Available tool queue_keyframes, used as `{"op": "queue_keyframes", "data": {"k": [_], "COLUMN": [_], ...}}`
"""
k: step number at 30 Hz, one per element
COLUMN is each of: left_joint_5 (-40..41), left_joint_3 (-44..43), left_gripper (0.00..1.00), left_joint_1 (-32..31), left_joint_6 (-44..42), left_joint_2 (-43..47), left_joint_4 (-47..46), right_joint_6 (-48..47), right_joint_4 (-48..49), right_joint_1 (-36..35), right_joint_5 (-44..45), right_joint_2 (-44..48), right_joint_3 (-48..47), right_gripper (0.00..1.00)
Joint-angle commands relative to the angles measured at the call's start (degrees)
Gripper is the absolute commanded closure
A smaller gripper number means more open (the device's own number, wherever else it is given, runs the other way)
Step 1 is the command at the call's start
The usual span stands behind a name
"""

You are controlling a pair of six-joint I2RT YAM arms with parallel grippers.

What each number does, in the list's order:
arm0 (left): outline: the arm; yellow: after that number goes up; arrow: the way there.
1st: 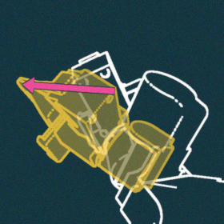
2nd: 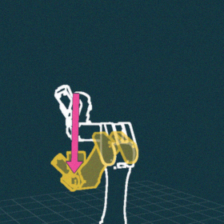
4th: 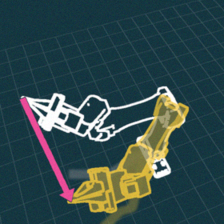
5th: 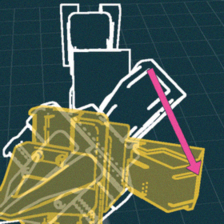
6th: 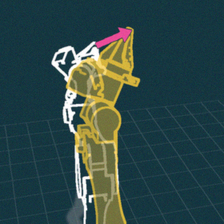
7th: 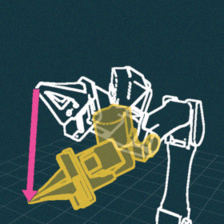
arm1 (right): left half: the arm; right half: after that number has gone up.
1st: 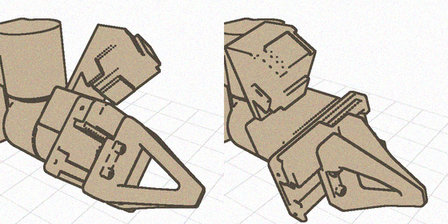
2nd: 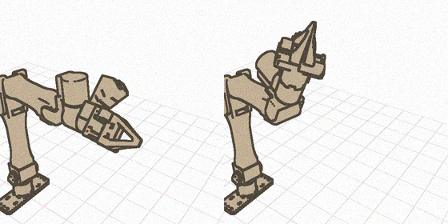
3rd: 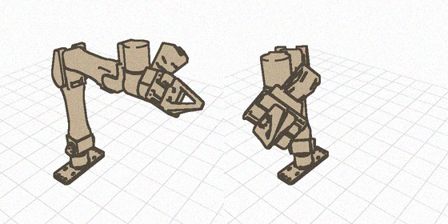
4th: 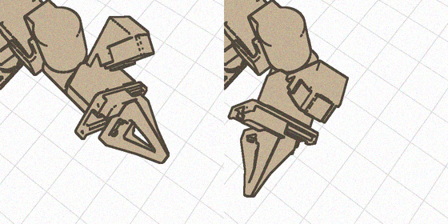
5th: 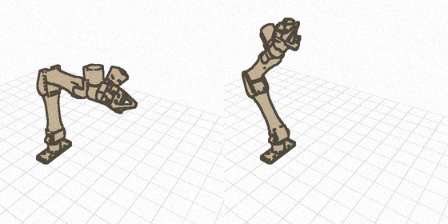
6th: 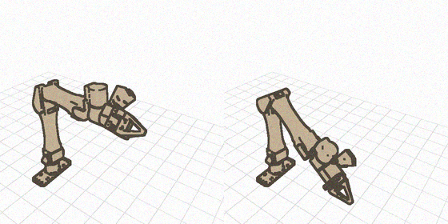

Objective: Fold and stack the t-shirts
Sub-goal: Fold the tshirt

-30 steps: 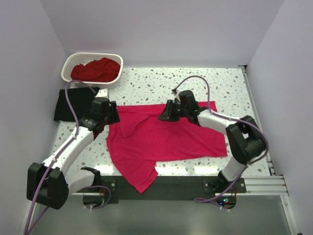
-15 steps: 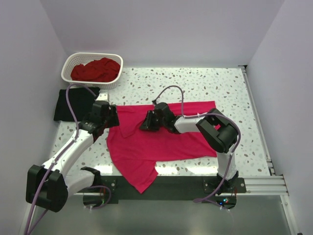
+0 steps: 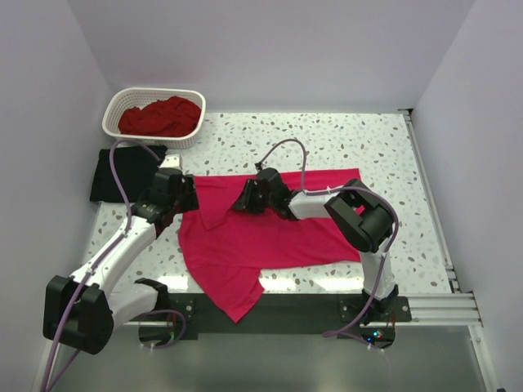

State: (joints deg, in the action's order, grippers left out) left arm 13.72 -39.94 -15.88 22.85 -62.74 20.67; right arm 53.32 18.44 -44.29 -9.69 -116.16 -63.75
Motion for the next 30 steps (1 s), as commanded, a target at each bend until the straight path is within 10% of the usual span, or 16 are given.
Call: {"op": "queue_keyframes", "data": {"k": [1, 30], "left_joint_5": [0.35, 0.26], "left_joint_3": [-0.22, -0.14], "left_gripper": [0.34, 0.34], "left_joint_1": [-0.03, -0.03], "left_joint_6": [-1.49, -1.93], "left_joint_2": [0.25, -0.63], "left_joint_4": [-1.77, -1.68], "right_joint_6": [0.38, -4.72], "right_joint_4": [2.57, 10.73], "right_joint_1": [-0.09, -0.18], "right_joint_5": [2.93, -0.24], "right_joint_2": [-0.74, -1.44], "right_joint_3": [-1.56, 2.31], "right_gripper": [0.7, 0.74]}}
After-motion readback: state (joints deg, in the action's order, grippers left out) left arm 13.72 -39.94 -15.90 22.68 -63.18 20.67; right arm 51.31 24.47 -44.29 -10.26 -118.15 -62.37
